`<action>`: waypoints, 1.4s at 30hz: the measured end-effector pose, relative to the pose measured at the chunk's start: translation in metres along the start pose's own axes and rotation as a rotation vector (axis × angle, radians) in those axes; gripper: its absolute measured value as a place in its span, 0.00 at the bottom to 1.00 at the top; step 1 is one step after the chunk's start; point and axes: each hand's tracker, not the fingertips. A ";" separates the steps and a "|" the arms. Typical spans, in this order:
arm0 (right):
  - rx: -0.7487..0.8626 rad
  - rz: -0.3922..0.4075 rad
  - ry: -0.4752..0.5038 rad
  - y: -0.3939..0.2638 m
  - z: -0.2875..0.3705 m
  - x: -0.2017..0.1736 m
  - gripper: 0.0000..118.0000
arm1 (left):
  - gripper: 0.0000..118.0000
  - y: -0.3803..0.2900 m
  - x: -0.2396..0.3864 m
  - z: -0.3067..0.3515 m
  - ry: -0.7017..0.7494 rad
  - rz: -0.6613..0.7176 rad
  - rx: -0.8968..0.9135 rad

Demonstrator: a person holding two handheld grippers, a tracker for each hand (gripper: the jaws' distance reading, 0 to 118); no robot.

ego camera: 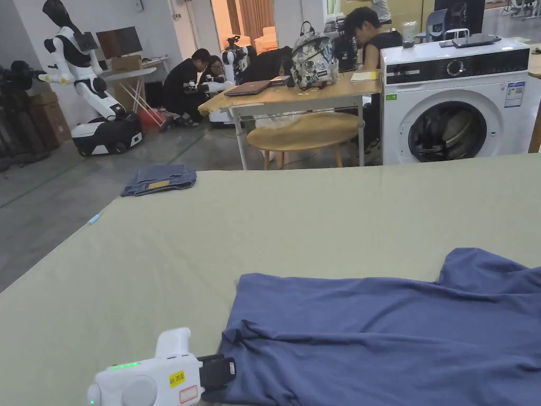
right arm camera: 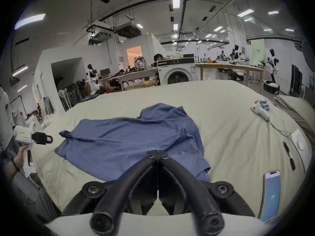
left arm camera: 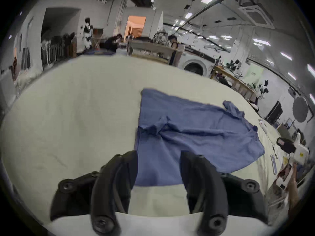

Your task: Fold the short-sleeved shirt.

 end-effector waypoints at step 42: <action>-0.172 -0.160 -0.283 -0.046 0.044 0.039 0.05 | 0.00 -0.070 0.025 0.133 -0.023 -0.100 0.128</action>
